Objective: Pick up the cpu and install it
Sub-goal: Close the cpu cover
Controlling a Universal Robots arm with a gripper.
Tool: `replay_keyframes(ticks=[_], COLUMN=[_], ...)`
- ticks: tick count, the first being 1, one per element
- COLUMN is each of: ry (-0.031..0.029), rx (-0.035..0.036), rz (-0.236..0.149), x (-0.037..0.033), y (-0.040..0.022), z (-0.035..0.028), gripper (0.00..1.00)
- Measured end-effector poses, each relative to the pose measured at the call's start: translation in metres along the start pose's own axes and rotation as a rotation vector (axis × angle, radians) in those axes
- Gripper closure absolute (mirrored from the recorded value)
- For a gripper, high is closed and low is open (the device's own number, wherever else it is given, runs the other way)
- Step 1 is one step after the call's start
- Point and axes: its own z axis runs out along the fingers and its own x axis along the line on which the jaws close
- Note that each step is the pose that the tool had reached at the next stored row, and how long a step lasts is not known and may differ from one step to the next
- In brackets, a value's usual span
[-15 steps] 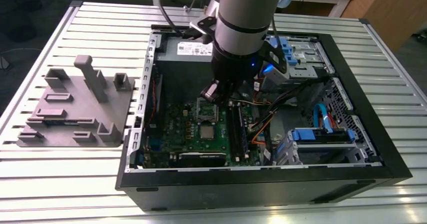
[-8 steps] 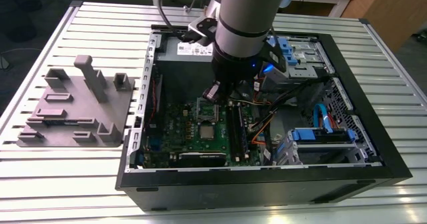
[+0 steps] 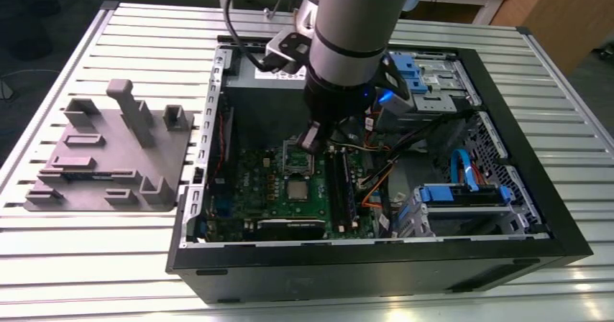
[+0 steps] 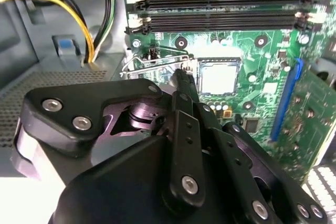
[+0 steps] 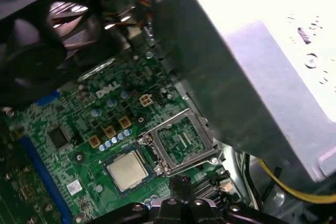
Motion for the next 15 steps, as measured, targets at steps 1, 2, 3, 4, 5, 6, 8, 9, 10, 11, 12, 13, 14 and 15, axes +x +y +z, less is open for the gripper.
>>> replay_keyframes(ticks=[1,2,3,4,5,6,8,9,10,11,12,13,14,15], ry=[0.0014,0.0025,0.0034,0.004,0.0036,0.0019,-0.0256,-0.0412,-0.0563,-0.0624,-0.0633,-0.0629,-0.0624,-0.0622], rx=[-0.0005,-0.0011,-0.0016,-0.0018,-0.0021,-0.0031,-0.0184,-0.0274,-0.0361,-0.0395,-0.0401,-0.0404,-0.0405,-0.0407], rz=[-0.018,-0.034,-0.048,-0.056,-0.057,-0.057,-0.059,-0.06,-0.061,-0.062,-0.063,-0.065,-0.069,-0.072], x=[0.0,0.0,0.0,0.0001,0.0001,0.0002,0.0001,0.0001,0.0001,-0.0003,-0.0012,-0.0025,-0.0038,-0.005], y=[0.0,0.0,0.0,-0.0001,-0.0001,-0.0001,-0.0002,-0.0001,-0.0002,-0.0009,-0.0024,-0.0047,-0.0069,-0.009], z=[0.0002,0.0005,0.0007,0.0007,0.0008,0.0009,0.0009,0.0009,0.0011,0.0015,0.0022,0.0027,0.0035,0.0043], gripper=[0.9,0.9,0.9,0.9,0.9,0.9,0.9,0.9,0.9,0.9,0.9,0.9,0.9,0.9])
